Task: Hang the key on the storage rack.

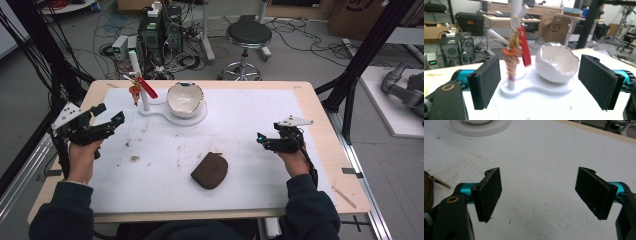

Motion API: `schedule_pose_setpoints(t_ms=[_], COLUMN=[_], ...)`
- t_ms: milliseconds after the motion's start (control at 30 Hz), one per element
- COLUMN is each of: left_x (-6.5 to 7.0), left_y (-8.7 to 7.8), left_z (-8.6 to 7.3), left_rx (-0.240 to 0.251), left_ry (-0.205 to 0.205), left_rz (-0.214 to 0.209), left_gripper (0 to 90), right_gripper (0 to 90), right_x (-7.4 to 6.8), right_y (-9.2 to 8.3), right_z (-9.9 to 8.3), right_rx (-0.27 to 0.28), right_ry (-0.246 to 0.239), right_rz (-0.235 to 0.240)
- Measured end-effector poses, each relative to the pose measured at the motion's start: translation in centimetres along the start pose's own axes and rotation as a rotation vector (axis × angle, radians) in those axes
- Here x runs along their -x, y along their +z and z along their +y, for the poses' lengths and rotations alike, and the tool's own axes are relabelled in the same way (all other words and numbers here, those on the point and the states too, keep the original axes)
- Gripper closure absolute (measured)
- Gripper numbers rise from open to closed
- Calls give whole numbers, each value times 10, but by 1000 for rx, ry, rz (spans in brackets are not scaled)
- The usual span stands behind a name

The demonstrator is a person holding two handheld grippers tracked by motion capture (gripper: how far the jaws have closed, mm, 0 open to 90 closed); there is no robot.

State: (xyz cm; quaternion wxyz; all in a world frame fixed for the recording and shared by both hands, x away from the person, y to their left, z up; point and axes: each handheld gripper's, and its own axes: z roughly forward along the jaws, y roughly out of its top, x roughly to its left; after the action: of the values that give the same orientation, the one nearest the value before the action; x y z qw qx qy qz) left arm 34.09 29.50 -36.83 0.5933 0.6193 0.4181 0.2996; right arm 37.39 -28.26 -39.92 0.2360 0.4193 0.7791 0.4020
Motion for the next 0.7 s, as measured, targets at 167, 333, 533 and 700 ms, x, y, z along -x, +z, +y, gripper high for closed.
schedule_pose_setpoints(t_ms=[167,333,533,700], left_x=[5,5,1,5], left_y=[-3,0,6,4], left_z=[-20,-36,-40,-39], left_rx=[-11,-43,-65,-57], left_ry=[4,-3,-40,-28], left_rz=[-2,-15,-34,-29], left_gripper=[182,182,182,182], right_gripper=[216,216,216,216], right_x=[-1,-2,-1,-3], right_y=[3,7,10,8], right_z=[0,0,0,0], right_rx=[-4,-18,-30,-20], right_ry=[-4,-9,-3,0], right_rz=[5,10,8,11])
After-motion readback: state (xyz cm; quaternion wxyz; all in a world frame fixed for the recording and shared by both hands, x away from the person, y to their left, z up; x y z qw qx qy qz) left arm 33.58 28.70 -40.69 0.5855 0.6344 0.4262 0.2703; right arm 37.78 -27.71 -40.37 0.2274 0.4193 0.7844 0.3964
